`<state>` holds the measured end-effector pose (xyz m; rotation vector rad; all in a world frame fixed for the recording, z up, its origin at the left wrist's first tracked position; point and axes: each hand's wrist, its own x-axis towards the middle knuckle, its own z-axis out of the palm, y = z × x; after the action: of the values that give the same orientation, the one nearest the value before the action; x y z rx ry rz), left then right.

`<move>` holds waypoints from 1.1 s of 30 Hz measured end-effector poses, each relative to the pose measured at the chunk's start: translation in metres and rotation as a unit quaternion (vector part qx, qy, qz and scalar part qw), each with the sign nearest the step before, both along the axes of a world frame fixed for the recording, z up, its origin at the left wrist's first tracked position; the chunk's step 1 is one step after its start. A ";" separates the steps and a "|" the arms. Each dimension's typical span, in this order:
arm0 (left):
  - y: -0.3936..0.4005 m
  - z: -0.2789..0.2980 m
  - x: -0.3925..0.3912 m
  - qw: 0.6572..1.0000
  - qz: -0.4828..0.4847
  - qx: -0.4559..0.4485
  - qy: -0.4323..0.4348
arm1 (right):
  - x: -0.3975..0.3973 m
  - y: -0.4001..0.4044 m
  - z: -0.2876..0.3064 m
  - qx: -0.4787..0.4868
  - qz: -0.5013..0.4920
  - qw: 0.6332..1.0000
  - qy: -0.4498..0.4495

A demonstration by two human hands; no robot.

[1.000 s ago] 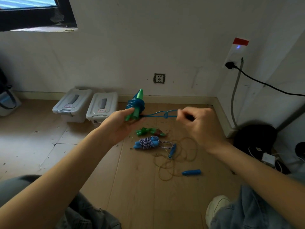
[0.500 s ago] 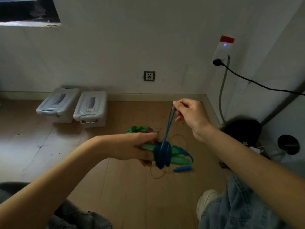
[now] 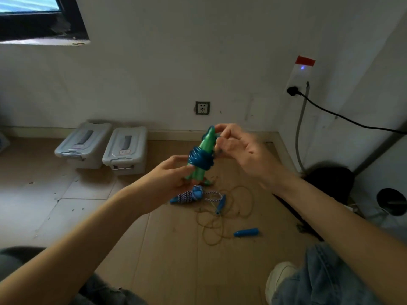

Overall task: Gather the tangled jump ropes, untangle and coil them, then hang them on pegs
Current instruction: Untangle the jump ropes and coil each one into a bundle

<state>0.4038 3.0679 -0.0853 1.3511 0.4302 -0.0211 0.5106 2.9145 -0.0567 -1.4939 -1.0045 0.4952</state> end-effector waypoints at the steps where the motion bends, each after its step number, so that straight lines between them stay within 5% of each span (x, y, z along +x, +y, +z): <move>1: -0.001 0.002 0.000 0.998 -0.017 0.066 0.002 | -0.002 0.002 -0.001 -0.026 -0.026 0.998 -0.057; 6: -0.013 0.005 0.002 0.986 -0.040 0.160 -0.024 | -0.012 0.012 -0.010 -0.043 -0.078 0.978 -0.189; 10: -0.008 0.001 0.001 0.946 -0.025 0.321 -0.042 | -0.009 0.007 -0.009 -0.024 -0.041 0.998 -0.041; 16: 0.000 0.008 0.005 0.997 0.051 0.048 -0.041 | 0.001 0.001 -0.004 0.072 -0.055 0.981 0.171; 20: -0.002 0.004 0.003 0.999 0.020 -0.008 -0.039 | -0.001 0.005 -0.006 0.005 -0.072 0.995 0.068; 27: -0.012 0.004 -0.001 0.996 -0.022 0.070 -0.056 | -0.006 0.007 -0.005 -0.119 -0.094 0.969 -0.196; 33: -0.018 0.003 0.005 0.985 0.001 0.162 -0.063 | -0.003 0.010 -0.007 -0.168 -0.088 0.951 -0.244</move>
<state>0.4086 3.0495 -0.0824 1.6621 0.3374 0.1399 0.5079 2.9248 -0.0635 -2.0562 -1.1899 0.1683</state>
